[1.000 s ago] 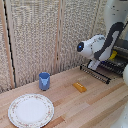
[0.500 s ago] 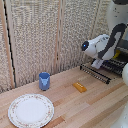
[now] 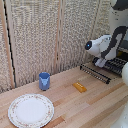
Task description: Please reach out your grabber to the yellow dish. Tenderly grip the yellow dish using your grabber. Set the yellow dish on the baking sheet. Posit your grabber on the rim of the baking sheet carrying the yellow dish. Mindfully slide the baking sheet with the yellow dish into the oven. Let go of your grabber's hold on the baking sheet's edge when it is entirely in the oven.
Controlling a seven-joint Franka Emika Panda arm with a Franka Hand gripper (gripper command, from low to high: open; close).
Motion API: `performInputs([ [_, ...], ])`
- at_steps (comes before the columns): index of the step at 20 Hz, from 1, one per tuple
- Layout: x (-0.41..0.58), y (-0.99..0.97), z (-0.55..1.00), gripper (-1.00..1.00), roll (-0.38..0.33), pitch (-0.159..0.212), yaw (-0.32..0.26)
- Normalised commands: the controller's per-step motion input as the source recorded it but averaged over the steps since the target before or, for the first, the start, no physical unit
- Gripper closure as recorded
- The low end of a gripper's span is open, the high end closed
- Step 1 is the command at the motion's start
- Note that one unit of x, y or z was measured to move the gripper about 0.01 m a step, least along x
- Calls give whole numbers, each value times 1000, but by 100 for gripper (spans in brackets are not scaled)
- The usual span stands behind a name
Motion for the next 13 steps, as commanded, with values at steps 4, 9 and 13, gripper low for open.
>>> performInputs([
  [4, 101, 50, 47, -100, 11, 13, -10],
  [9, 264, 254, 386, -100, 156, 30, -90],
  [13, 335, 289, 501, -100, 148, 0, -164],
])
